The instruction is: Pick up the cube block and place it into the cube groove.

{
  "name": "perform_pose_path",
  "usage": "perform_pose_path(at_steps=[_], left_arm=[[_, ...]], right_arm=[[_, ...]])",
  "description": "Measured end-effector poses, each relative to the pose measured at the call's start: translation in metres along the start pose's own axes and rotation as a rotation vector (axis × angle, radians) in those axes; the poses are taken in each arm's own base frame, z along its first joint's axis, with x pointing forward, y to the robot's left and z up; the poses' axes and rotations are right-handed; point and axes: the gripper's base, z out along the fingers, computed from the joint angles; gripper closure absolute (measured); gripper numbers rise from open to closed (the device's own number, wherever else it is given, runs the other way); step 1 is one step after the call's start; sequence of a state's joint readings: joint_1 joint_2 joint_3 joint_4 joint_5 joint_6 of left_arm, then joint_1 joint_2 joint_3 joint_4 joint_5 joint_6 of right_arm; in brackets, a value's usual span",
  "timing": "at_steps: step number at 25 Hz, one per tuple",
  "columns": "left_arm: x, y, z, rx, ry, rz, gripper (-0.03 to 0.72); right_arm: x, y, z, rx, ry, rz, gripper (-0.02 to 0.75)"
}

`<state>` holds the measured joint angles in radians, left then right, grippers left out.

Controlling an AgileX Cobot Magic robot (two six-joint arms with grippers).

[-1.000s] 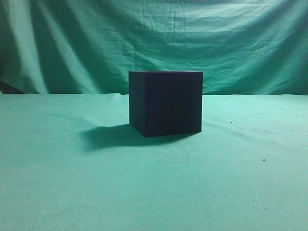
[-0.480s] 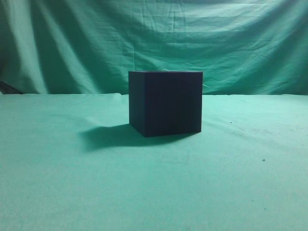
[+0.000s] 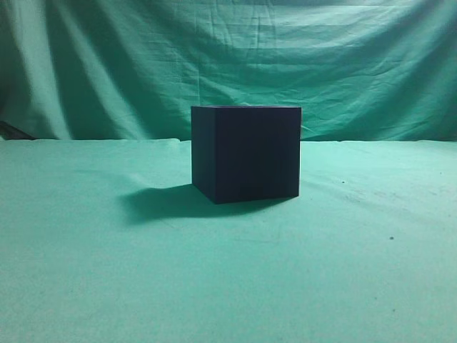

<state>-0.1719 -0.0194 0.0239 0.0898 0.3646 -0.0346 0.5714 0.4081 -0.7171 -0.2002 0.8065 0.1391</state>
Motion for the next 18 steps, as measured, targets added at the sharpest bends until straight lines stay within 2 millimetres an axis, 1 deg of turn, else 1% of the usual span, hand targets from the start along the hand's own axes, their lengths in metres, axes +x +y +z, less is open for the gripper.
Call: perform_pose_path(at_steps=[5,7,10,14,18], left_arm=[[0.000,0.000,0.000,0.000,0.000,0.000,0.688],[0.000,0.000,0.000,0.000,0.000,0.000,0.688],[0.000,0.000,0.000,0.000,0.000,0.000,0.688],[0.000,0.000,0.000,0.000,0.000,0.000,0.688],[0.000,0.000,0.000,0.000,0.000,0.000,0.688]], right_arm=[[0.044,-0.005,0.007,0.143,-0.153,0.062,0.672],[0.065,-0.006,0.013,0.198,-0.170,0.097,0.672],[0.090,-0.007,0.020,0.259,-0.204,0.144,0.672],[0.121,-0.007,0.032,0.319,-0.216,0.191,0.672],[0.146,-0.007,0.042,0.346,-0.182,0.226,0.672]])
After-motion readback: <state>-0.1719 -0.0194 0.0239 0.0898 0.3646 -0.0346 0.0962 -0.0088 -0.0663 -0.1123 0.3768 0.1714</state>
